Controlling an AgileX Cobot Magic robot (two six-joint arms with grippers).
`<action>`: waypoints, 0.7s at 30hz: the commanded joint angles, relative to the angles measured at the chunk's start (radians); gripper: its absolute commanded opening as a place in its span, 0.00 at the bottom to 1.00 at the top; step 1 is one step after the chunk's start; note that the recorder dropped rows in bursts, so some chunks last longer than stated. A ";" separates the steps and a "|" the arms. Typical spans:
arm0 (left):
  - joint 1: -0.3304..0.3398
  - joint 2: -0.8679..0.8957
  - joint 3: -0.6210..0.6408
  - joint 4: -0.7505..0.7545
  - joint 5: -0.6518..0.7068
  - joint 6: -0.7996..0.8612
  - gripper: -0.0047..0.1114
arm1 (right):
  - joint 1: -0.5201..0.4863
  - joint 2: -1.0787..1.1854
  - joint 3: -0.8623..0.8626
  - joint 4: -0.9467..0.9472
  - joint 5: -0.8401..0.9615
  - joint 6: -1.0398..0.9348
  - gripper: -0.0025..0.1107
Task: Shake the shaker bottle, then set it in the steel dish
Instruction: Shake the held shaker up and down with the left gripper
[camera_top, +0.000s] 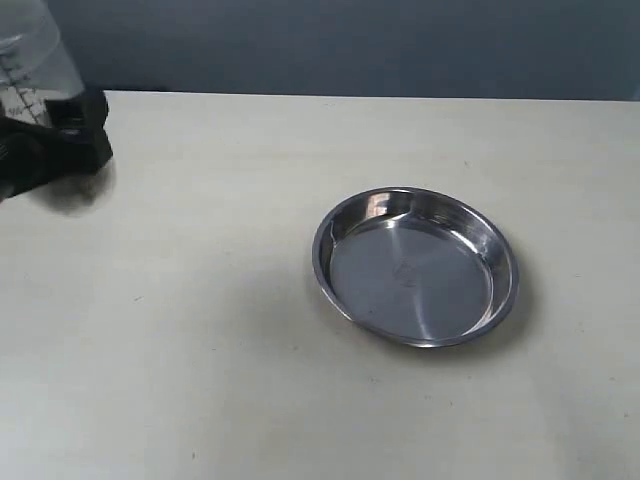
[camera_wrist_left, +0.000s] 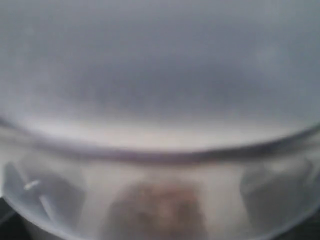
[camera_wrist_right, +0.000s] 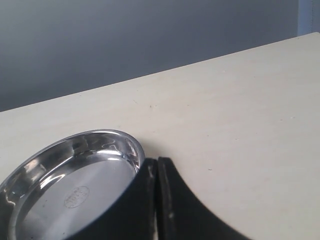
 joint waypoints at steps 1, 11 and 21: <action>-0.059 -0.007 0.008 0.692 0.279 -0.351 0.04 | 0.002 -0.004 0.001 -0.004 -0.010 -0.006 0.02; 0.016 -0.005 0.030 0.406 0.140 -0.355 0.04 | 0.000 -0.004 0.001 -0.004 -0.010 -0.006 0.02; 0.014 0.004 0.030 0.489 0.180 -0.461 0.04 | 0.000 -0.004 0.001 -0.004 -0.010 -0.006 0.02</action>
